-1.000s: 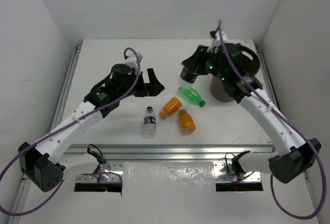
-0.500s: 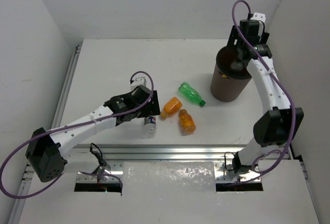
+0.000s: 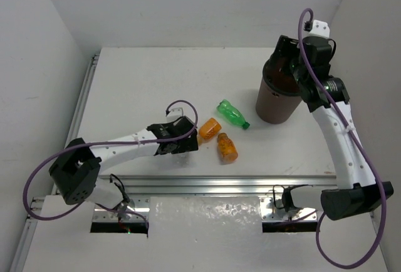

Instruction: Put the plastic bottles in the bin

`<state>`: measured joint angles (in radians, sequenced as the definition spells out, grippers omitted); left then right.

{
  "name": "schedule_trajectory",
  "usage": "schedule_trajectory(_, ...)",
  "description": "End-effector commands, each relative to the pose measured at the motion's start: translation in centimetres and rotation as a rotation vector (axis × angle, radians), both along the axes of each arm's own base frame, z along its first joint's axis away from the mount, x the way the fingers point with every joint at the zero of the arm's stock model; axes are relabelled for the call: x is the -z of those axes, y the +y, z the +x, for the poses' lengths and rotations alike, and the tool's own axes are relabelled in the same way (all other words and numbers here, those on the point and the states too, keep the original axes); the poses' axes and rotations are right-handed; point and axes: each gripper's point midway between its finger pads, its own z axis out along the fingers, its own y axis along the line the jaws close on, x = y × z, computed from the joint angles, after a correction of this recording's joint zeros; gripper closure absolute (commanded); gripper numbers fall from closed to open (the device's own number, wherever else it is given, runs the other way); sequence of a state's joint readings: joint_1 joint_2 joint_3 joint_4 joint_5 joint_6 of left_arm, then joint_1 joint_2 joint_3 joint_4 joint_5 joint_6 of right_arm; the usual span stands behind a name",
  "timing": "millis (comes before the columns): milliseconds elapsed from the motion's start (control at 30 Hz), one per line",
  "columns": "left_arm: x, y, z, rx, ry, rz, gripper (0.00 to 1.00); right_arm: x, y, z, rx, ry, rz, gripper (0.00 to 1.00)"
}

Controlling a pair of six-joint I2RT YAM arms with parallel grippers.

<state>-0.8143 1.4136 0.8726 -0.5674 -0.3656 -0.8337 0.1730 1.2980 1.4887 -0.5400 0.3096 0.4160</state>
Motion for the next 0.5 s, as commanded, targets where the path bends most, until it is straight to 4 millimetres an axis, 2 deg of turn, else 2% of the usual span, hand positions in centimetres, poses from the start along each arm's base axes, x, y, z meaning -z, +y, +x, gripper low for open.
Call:
schedule_trajectory(0,1.5,0.5,-0.1,-0.046,-0.009,0.029,0.04,1.3,1.9,0.2,-0.079,0.018,0.046,0.01)
schedule_trajectory(67,3.2,1.2,-0.6,-0.049,0.013,0.058,0.1,1.5,3.0,-0.3,-0.119,0.025,0.053,0.01)
schedule_trajectory(167,4.8,1.0,-1.2,-0.03,0.046,0.052,0.17,2.6,5.2,-1.3,-0.214,0.048,0.094,0.01)
schedule_trajectory(200,5.4,0.6,-1.6,-0.004,0.063,0.033,0.24,2.7,6.9,-1.7,-0.3,0.051,0.129,0.01)
schedule_trajectory(233,5.5,0.3,-1.7,0.007,0.067,0.02,0.29,3.0,7.5,-2.0,-0.329,0.059,0.143,0.01)
schedule_trajectory(267,5.4,0.0,-1.7,0.022,0.065,0.012,0.62,3.5,8.4,-2.5,-0.376,0.071,0.172,0.01)
schedule_trajectory(300,5.3,0.1,-1.9,0.022,0.065,0.015,0.81,3.6,9.4,-3.0,-0.425,0.076,0.201,0.01)
schedule_trajectory(333,4.4,0.3,-1.7,0.015,0.034,0.011,0.93,4.3,11.7,-4.1,-0.538,0.097,0.278,0.01)
schedule_trajectory(367,3.8,1.0,-2.0,0.007,0.034,0.029,1.0,4.6,12.8,-4.8,-0.597,0.102,0.321,0.01)
schedule_trajectory(400,2.8,1.7,-1.6,-0.013,-0.005,0.051,1.0,4.3,14.5,-6.1,-0.674,0.097,0.364,0.01)
schedule_trajectory(433,0.4,1.8,-1.3,-0.021,-0.07,0.013,1.0,3.4,16.8,-7.3,-0.808,0.057,0.418,0.01)
schedule_trajectory(467,-1.0,2.0,-1.5,0.004,-0.106,0.01,1.0,4.7,18.1,-8.4,-0.848,0.1,0.483,0.01)
